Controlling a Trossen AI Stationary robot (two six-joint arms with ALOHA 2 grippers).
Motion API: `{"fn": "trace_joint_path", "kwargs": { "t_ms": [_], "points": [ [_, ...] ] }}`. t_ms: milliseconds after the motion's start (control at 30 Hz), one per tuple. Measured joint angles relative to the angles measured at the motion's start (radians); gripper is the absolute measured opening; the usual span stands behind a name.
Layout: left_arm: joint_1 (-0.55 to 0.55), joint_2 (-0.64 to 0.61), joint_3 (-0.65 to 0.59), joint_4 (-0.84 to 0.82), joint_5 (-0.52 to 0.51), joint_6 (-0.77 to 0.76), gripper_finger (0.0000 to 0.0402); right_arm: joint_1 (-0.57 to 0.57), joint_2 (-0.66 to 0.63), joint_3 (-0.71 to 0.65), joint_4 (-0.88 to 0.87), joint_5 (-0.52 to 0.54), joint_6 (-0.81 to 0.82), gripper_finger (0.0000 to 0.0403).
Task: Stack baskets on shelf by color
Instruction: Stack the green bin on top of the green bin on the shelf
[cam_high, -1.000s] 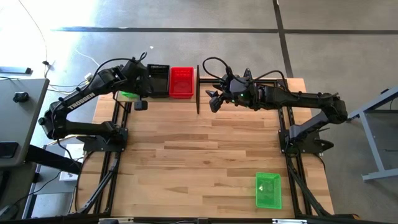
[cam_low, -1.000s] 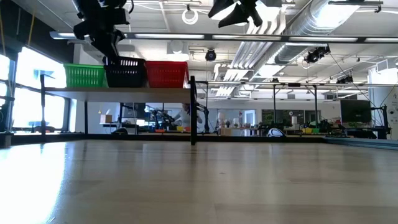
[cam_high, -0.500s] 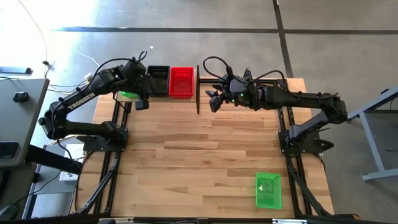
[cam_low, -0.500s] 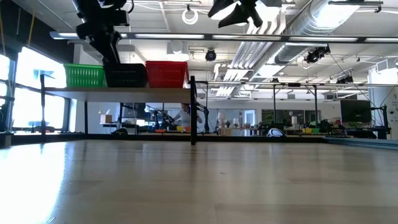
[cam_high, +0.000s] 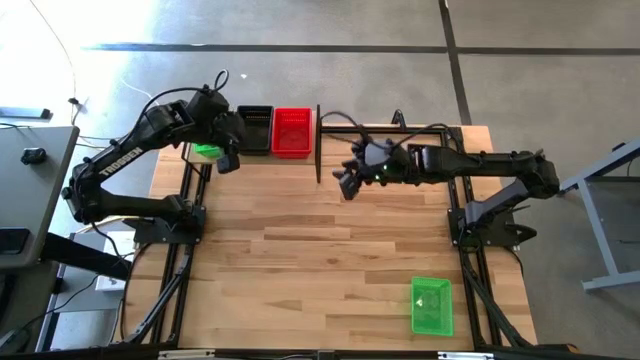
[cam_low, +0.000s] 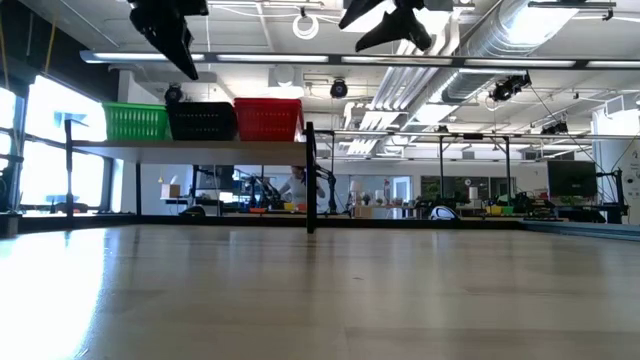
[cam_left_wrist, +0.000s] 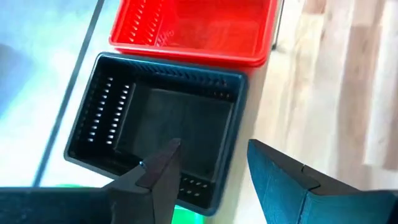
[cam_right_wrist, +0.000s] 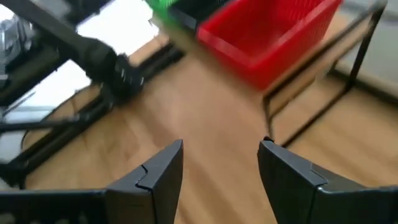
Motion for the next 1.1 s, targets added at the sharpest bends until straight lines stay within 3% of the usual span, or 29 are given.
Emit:
{"fn": "trace_joint_path", "kwargs": {
  "t_ms": [267,633,900,1100],
  "points": [
    [-0.115,-0.002,0.028,-0.014,0.012,-0.193,0.0171,0.093,0.000,0.000,-0.182,-0.007,0.198,0.0190],
    [-0.360,-0.002,0.027,-0.012,0.059,-0.381,0.0170,0.288,0.006,0.000,-0.377,-0.025,0.538,0.0190],
    [-0.520,-0.002,0.028,-0.004,0.043,-0.415,0.0170,0.461,0.060,0.000,-0.502,-0.012,0.833,0.0190],
    [-0.595,-0.002,0.028,-0.001,0.018,-0.436,0.0170,0.574,0.097,0.000,-0.627,-0.060,1.021,0.0190]
  ]
}}
